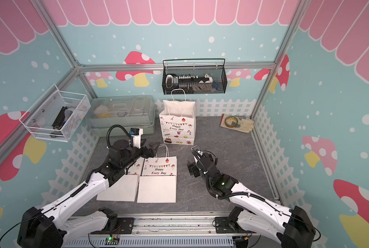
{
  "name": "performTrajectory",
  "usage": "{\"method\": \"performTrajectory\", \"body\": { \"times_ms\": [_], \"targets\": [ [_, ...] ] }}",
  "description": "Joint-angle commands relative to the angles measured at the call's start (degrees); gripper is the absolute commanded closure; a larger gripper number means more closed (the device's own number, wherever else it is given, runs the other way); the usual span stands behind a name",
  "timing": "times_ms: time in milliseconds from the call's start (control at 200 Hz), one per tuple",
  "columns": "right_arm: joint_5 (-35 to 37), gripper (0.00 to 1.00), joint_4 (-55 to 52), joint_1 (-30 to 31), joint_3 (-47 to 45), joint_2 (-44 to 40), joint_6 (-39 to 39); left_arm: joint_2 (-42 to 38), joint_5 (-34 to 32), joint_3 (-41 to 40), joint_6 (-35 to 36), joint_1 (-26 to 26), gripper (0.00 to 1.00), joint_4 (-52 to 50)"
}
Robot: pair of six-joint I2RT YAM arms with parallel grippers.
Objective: Put away the paper bag
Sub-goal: Pick up the paper bag from the center of the board.
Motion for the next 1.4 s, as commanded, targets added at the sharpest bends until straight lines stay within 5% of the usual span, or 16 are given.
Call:
{"method": "performTrajectory", "body": {
  "times_ms": [0, 160, 575, 1201, 1396],
  "targets": [
    [-5.6, 0.11, 5.4, -6.8, 0.4, 0.1, -7.0, -0.4, -3.1, -1.0, 1.0, -0.3, 0.02, 6.0],
    [-19.2, 0.1, 10.1, -16.3, 3.8, 5.8, -8.2, 3.7, -6.3, 1.9, 5.7, -0.2, 0.02, 11.5],
    [-25.0, 0.1, 12.6, -20.5, 18.7, 18.4, -16.4, 20.6, -2.8, 11.6, 6.0, 5.7, 0.02, 23.4],
    [-35.8, 0.1, 16.1, -25.0, 33.9, 37.9, -13.0, 34.7, 4.5, 24.8, 8.7, 3.3, 0.05, 19.6],
    [-38.6, 0.11, 15.6, -24.9, 37.2, 41.5, -11.5, 38.8, 2.2, 31.0, 16.7, -1.5, 0.05, 9.7]
  ]
}}
